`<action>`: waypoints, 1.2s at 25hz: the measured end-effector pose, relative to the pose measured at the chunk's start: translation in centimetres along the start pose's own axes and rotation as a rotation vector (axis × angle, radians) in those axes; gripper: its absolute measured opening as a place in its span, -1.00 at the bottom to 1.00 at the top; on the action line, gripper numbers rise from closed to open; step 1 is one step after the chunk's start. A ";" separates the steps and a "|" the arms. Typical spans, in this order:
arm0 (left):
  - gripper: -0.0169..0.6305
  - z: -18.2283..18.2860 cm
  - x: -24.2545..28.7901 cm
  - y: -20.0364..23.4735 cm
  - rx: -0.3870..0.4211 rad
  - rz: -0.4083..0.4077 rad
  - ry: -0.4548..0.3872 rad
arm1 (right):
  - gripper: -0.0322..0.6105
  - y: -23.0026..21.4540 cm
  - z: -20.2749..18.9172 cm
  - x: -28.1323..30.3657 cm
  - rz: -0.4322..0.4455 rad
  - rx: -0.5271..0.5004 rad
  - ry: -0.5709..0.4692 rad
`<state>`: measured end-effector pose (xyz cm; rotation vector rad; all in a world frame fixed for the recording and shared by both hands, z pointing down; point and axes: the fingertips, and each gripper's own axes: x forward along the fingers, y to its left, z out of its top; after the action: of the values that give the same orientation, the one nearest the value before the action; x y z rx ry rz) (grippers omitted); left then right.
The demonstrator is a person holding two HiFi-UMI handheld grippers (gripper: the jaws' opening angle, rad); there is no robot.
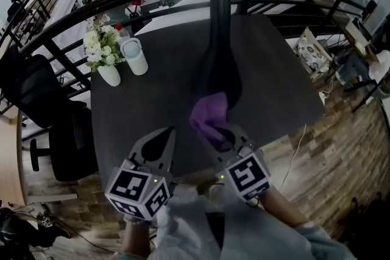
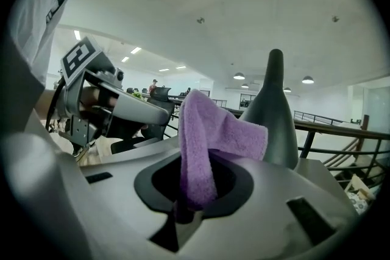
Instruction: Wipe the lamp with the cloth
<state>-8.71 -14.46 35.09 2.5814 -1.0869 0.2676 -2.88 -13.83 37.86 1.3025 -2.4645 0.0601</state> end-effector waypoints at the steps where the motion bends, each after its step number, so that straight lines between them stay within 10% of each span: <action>1: -0.91 -0.1 0.2 -0.1 0.005 -0.003 0.003 | -0.74 0.2 0.0 -0.3 0.001 0.003 0.000; 30: -0.91 -2.5 3.8 -4.7 0.010 -0.129 0.075 | -0.74 -4.5 -7.0 -6.1 -0.182 0.224 0.088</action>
<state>-2.78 -12.95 37.48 2.6144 -0.8912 0.3355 5.92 -10.15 41.90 1.5756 -2.3061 0.3489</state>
